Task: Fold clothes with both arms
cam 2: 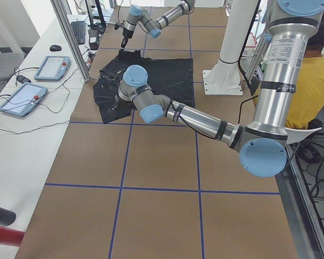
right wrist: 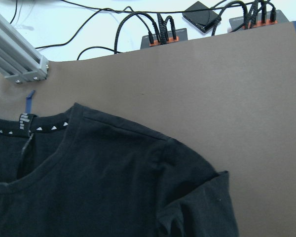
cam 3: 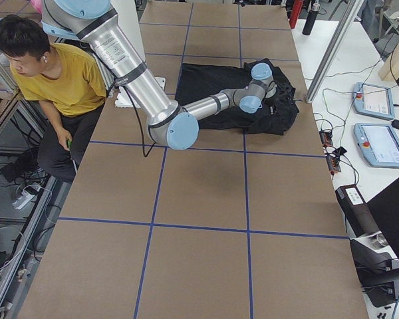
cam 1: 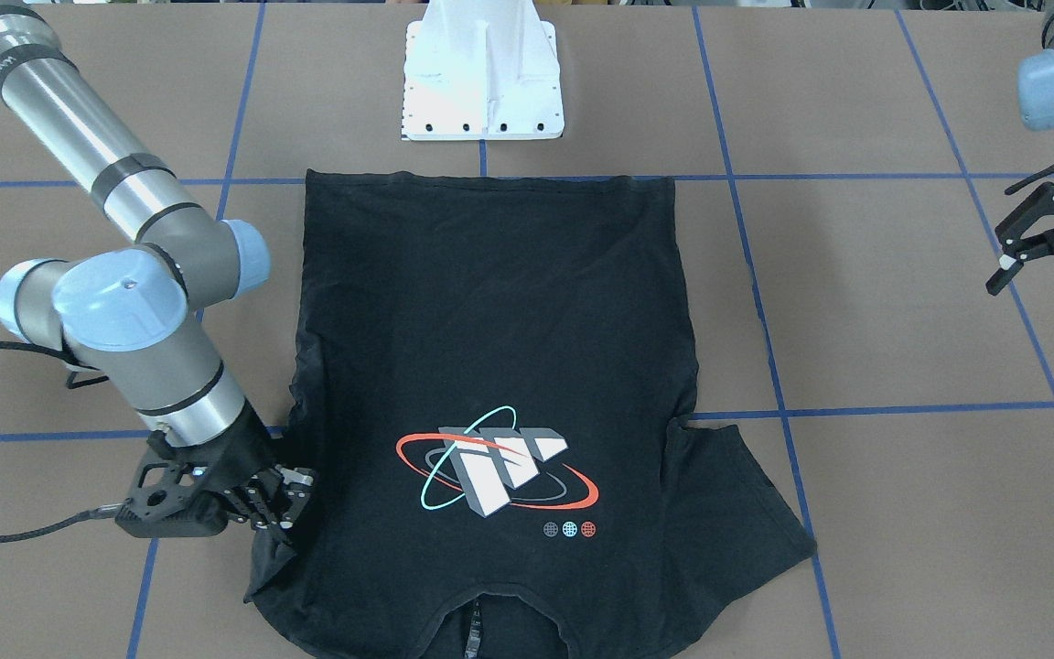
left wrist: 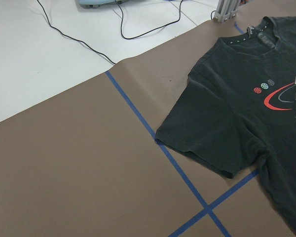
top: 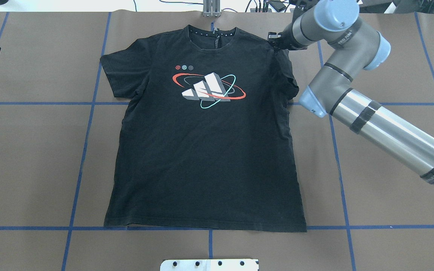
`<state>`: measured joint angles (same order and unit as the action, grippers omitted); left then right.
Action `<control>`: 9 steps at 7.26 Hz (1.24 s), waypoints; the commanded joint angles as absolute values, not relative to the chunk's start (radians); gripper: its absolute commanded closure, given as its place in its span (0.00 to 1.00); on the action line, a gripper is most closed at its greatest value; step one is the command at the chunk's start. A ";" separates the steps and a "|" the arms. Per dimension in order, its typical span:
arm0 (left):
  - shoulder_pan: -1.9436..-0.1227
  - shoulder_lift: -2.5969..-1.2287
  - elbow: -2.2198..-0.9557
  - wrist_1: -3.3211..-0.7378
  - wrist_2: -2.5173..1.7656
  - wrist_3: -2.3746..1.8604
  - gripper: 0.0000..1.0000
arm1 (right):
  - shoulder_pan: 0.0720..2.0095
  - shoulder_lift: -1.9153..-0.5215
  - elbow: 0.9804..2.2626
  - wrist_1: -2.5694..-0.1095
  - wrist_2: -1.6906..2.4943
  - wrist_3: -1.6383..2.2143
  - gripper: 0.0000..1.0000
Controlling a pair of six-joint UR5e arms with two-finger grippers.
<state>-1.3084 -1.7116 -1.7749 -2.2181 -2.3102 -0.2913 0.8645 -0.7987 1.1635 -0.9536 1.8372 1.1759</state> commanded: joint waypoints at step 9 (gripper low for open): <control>-1.298 -1.790 -1.698 -2.223 -2.229 -0.366 0.00 | 0.759 -0.488 0.862 -1.038 1.656 1.278 0.00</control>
